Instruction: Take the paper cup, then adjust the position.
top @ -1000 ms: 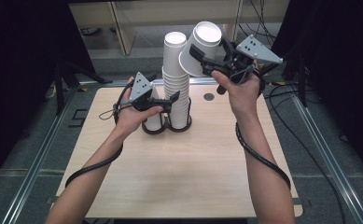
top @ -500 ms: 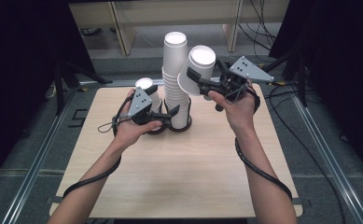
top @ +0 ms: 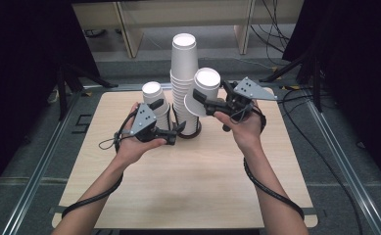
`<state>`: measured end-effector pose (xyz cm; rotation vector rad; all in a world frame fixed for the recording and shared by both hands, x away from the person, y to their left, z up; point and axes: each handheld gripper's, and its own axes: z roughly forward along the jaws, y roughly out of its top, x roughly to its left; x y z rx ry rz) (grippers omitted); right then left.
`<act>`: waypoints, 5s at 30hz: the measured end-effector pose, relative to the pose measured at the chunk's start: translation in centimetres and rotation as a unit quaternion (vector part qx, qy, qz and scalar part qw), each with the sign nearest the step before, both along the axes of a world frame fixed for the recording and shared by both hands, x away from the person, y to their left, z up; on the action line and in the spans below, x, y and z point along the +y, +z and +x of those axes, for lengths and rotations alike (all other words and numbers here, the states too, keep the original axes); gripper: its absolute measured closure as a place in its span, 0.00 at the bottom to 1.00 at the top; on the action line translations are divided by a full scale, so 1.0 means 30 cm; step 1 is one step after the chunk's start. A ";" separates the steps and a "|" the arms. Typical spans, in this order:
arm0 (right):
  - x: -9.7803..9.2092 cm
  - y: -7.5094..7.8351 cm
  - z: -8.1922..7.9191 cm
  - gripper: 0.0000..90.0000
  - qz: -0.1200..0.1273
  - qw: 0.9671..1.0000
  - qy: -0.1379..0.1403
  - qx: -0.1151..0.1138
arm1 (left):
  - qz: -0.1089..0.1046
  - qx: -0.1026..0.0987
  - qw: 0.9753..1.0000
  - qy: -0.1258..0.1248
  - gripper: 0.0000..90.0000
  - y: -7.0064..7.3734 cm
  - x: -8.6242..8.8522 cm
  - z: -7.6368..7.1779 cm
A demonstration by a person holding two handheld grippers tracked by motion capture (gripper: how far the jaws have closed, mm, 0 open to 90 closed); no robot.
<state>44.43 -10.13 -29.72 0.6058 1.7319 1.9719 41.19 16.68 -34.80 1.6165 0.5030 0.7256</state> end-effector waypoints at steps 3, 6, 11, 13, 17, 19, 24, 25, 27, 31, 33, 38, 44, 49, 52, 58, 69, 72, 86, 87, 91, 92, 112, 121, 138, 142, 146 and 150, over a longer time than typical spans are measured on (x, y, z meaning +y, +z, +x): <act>0.004 -0.028 -0.006 0.27 -0.003 1.000 0.003 0.008 | 0.002 0.007 1.000 0.000 0.00 -0.023 0.008 -0.015; 0.009 -0.058 -0.015 0.27 -0.009 1.000 0.006 0.016 | 0.000 0.014 1.000 -0.001 0.00 -0.049 0.015 -0.030; 0.019 -0.110 -0.031 0.27 -0.018 0.999 0.016 0.030 | 0.000 0.024 1.000 -0.002 0.00 -0.093 0.032 -0.063; 0.025 -0.134 -0.039 0.27 -0.024 0.999 0.018 0.037 | 0.003 0.029 1.000 -0.001 0.00 -0.115 0.040 -0.077; 0.041 -0.182 -0.050 0.27 -0.027 0.998 0.030 0.055 | 0.005 0.041 0.999 -0.004 0.00 -0.158 0.050 -0.109; 0.051 -0.205 -0.057 0.27 -0.027 0.997 0.036 0.058 | 0.010 0.040 0.999 -0.005 0.00 -0.183 0.053 -0.126; 0.076 -0.266 -0.078 0.26 -0.045 0.995 0.049 0.070 | 0.017 0.052 0.998 -0.005 0.00 -0.227 0.075 -0.168; 0.080 -0.280 -0.083 0.26 -0.045 0.995 0.052 0.075 | 0.014 0.056 0.998 -0.006 0.00 -0.235 0.078 -0.176; 0.082 -0.308 -0.089 0.26 -0.049 0.994 0.057 0.083 | 0.014 0.057 0.998 -0.005 0.00 -0.250 0.086 -0.190; 0.088 -0.359 -0.096 0.26 -0.052 0.991 0.065 0.101 | 0.004 0.064 0.998 -0.008 0.00 -0.285 0.089 -0.207; 0.087 -0.376 -0.101 0.26 -0.055 0.991 0.070 0.105 | 0.007 0.070 0.997 -0.008 0.00 -0.296 0.088 -0.213; 0.092 -0.405 -0.110 0.26 -0.052 0.990 0.072 0.113 | 0.006 0.082 0.997 -0.011 0.00 -0.308 0.083 -0.214; 0.094 -0.403 -0.125 0.26 -0.045 0.989 0.074 0.118 | 0.005 0.084 0.996 -0.015 0.00 -0.306 0.079 -0.215; 0.102 -0.407 -0.131 0.26 -0.046 0.988 0.080 0.122 | 0.008 0.088 0.996 -0.021 0.00 -0.311 0.066 -0.221; 0.106 -0.417 -0.126 0.26 -0.050 0.989 0.081 0.114 | 0.011 0.094 0.995 -0.026 0.00 -0.313 0.061 -0.214; 0.113 -0.426 -0.144 0.26 -0.052 0.988 0.084 0.119 | 0.011 0.103 0.994 -0.039 0.00 -0.312 0.053 -0.202; 0.148 -0.420 -0.156 0.27 -0.050 0.985 0.105 0.126 | 0.023 0.114 0.992 -0.052 0.00 -0.322 0.019 -0.181; 0.153 -0.425 -0.152 0.26 -0.054 0.986 0.105 0.114 | 0.029 0.120 0.991 -0.052 0.00 -0.324 0.012 -0.176; 0.167 -0.432 -0.163 0.27 -0.054 0.984 0.118 0.126 | 0.027 0.136 0.989 -0.059 0.00 -0.343 -0.005 -0.149; 0.168 -0.433 -0.161 0.27 -0.055 0.984 0.117 0.120 | 0.026 0.137 0.988 -0.059 0.00 -0.344 -0.007 -0.148; 0.173 -0.436 -0.162 0.27 -0.056 0.984 0.118 0.121 | 0.028 0.137 0.988 -0.061 0.00 -0.347 -0.010 -0.144; 0.176 -0.438 -0.161 0.27 -0.057 0.984 0.118 0.123 | 0.027 0.140 0.988 -0.061 0.00 -0.349 -0.011 -0.142; 0.184 -0.442 -0.165 0.26 -0.048 0.982 0.124 0.136 | 0.032 0.132 0.988 -0.073 0.09 -0.348 -0.011 -0.142; 0.183 -0.442 -0.160 0.24 -0.048 0.981 0.131 0.136 | 0.046 0.138 0.987 -0.074 0.14 -0.335 -0.003 -0.142; 0.186 -0.444 -0.151 0.21 -0.056 0.978 0.134 0.152 | 0.080 0.142 0.983 -0.079 0.20 -0.319 0.007 -0.133; 0.187 -0.444 -0.148 0.20 -0.059 0.977 0.135 0.151 | 0.094 0.144 0.982 -0.081 0.22 -0.310 0.011 -0.132; 0.186 -0.442 -0.147 0.18 -0.060 0.978 0.135 0.145 | 0.105 0.148 0.979 -0.088 0.23 -0.303 0.016 -0.128; 0.180 -0.435 -0.147 0.17 -0.064 0.978 0.134 0.147 | 0.109 0.148 0.979 -0.090 0.23 -0.295 0.023 -0.122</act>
